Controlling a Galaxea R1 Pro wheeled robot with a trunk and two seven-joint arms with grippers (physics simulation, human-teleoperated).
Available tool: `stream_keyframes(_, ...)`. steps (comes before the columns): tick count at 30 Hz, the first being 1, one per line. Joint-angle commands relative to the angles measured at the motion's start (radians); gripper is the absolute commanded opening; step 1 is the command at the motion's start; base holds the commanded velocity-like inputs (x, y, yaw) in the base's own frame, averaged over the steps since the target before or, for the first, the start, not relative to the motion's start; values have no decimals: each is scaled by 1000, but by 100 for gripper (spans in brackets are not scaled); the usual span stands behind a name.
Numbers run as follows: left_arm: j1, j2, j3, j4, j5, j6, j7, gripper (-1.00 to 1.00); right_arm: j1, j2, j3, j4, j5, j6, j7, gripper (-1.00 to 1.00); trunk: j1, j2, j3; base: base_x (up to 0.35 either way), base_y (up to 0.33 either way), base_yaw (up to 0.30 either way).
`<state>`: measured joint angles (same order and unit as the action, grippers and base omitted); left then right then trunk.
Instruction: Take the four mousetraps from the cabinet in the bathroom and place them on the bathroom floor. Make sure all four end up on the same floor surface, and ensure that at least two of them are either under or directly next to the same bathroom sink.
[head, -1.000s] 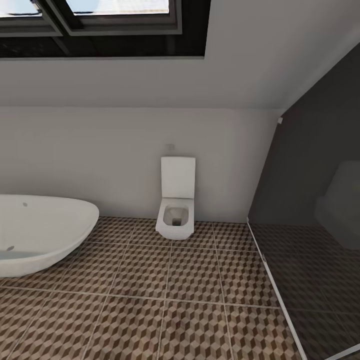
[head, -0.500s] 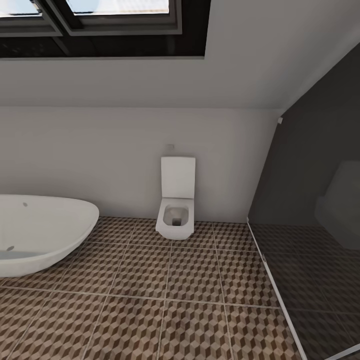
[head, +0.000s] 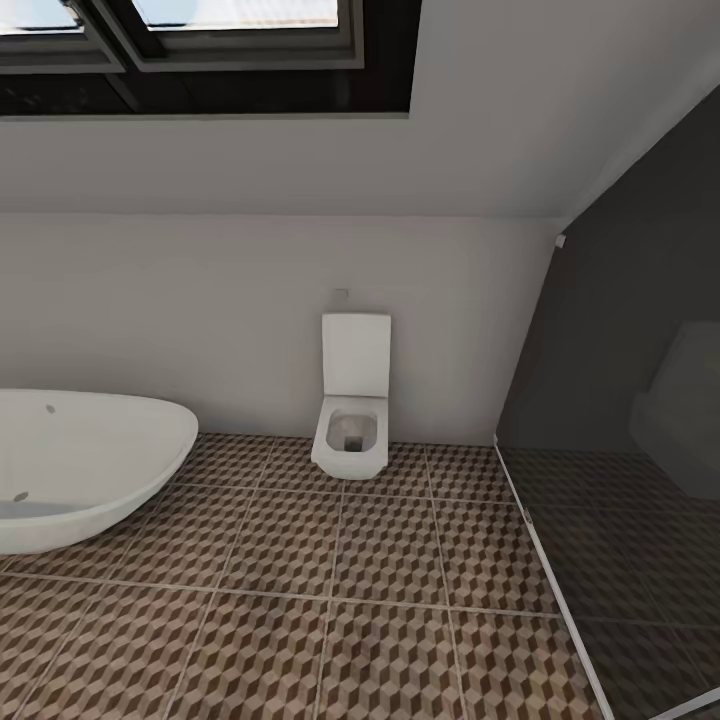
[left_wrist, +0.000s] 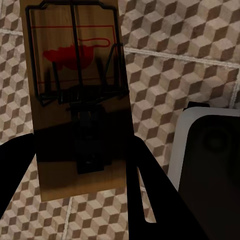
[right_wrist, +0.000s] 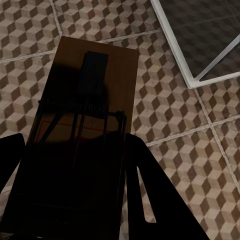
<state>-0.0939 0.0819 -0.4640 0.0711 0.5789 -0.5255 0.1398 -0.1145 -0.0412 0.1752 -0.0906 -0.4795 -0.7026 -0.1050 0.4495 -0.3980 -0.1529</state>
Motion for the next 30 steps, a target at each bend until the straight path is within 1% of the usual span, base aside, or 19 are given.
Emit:
stream_keyframes(1,-1,-1,-7,3,-2,-3,6,-100,-1,0,9,0,-2,-2,-9,-100,1,-2,-2,0,0,0)
stream_keyframes(30,-1,-1,-7,3,-2,-4,6,-100,-1,0,9,0,-2,-2,-9,-100,1,-2,-2,0,0,0)
